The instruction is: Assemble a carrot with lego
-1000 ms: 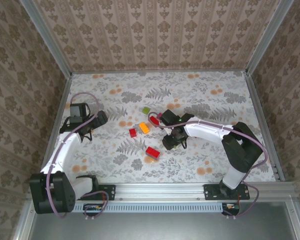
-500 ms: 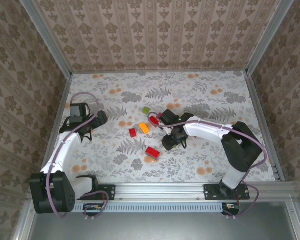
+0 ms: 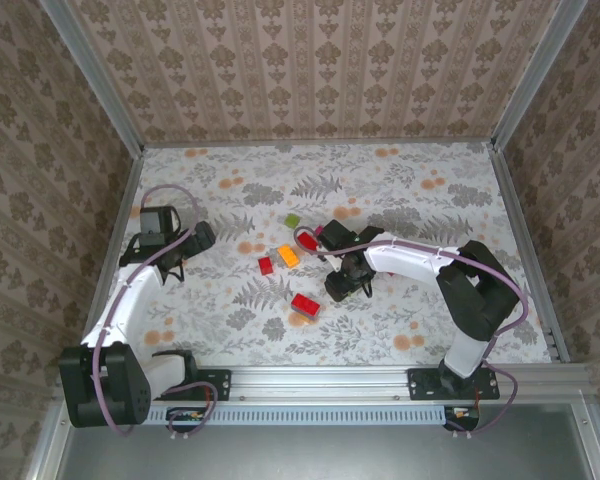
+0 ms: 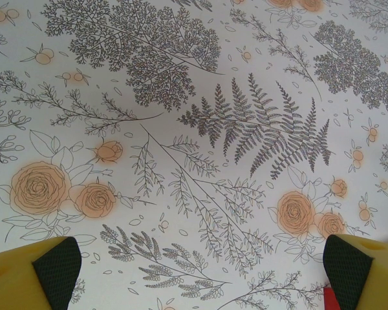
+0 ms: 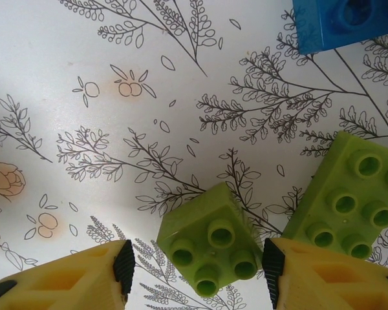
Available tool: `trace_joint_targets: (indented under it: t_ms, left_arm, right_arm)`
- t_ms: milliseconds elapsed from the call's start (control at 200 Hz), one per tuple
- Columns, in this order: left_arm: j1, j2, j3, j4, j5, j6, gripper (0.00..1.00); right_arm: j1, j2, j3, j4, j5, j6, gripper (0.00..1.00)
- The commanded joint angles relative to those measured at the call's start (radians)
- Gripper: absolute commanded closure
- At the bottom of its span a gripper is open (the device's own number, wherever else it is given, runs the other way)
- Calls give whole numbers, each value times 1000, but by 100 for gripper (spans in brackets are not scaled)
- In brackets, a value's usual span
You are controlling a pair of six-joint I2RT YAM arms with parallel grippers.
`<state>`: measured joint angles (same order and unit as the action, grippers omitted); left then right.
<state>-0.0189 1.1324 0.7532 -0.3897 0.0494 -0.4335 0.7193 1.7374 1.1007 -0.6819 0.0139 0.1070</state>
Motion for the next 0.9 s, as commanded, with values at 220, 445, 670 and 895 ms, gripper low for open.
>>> trace_joint_targets:
  t_ms: [220,445,670,895]
  left_arm:
    - [-6,13,23,6,3,17,0]
    - [-7,15,23,7,5,18,0]
    - [-8,15,23,10,5,16,0]
    - [-10,10,22,6,5,18,0]
  right_arm:
    - [9,15,27,-32,-5,55,52]
    - [13,6,4,27,-20,199,60]
    - [16,-27,-38,59,27,276,70]
    - [16,-85,-73,93,33,334,59]
